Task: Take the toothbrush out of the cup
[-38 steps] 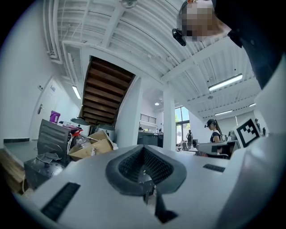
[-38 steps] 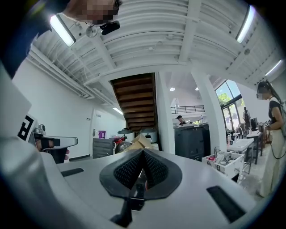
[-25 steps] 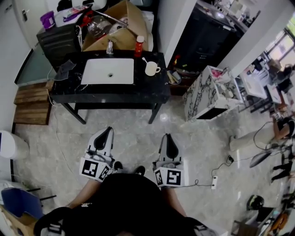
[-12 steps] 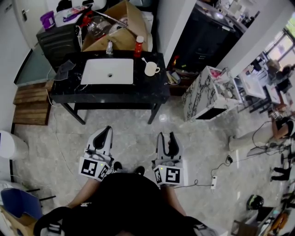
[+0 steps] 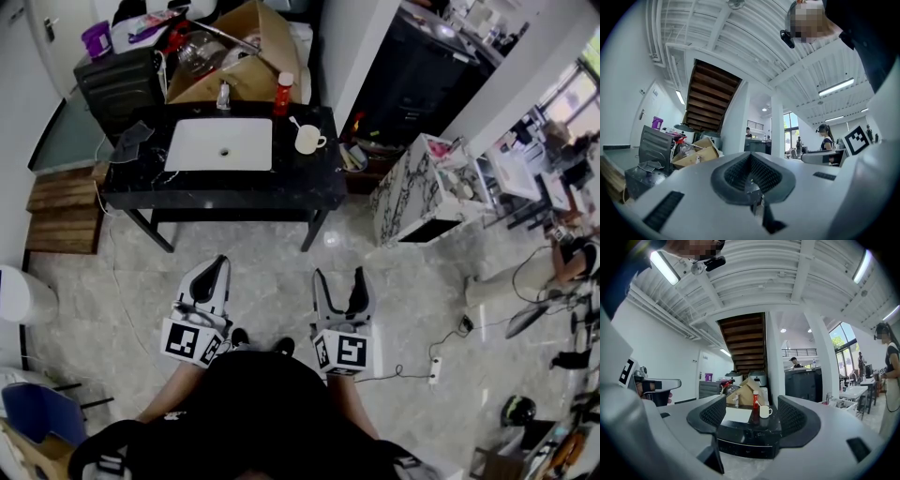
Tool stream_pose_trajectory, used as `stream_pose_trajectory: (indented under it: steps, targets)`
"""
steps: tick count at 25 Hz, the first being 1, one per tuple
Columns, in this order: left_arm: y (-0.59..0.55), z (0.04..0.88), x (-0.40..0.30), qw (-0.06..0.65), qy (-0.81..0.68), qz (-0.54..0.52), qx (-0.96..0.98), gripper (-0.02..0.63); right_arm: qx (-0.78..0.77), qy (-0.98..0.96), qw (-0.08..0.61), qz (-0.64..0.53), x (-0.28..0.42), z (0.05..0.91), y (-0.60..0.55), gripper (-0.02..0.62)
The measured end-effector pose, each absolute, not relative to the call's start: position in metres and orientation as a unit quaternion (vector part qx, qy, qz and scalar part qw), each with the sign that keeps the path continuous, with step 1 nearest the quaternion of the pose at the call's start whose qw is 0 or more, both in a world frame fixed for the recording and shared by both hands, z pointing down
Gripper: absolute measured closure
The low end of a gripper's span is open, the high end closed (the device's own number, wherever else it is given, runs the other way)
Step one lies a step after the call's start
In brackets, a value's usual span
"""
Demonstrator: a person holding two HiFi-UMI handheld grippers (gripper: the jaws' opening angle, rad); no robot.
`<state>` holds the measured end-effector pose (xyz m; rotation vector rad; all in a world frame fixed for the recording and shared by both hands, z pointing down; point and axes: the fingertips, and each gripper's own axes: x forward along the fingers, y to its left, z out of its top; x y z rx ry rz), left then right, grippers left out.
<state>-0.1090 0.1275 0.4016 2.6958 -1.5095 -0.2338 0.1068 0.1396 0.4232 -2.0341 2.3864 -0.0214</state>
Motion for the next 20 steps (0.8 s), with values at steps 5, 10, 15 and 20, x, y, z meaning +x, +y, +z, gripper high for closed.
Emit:
stream_pose_trajectory:
  steps: [5, 10, 15, 20]
  targets:
    - [0.126, 0.401, -0.112, 0.024, -0.485, -0.071, 0.871, 0.603, -0.656, 0.755, 0.009, -0.01, 0.108, 0.42, 0.139, 0.206]
    - [0.123, 0.399, -0.117, 0.024, -0.481, -0.071, 0.874, 0.601, -0.663, 0.748, 0.017, -0.016, 0.104, 0.42, 0.139, 0.193]
    - [0.118, 0.398, -0.125, 0.024, -0.476, -0.069, 0.877, 0.602, -0.665, 0.747, 0.01, -0.011, 0.097, 0.419, 0.137, 0.193]
    - [0.113, 0.4, -0.14, 0.025, -0.464, -0.069, 0.883, 0.603, -0.672, 0.74, 0.018, -0.008, 0.082, 0.418, 0.136, 0.193]
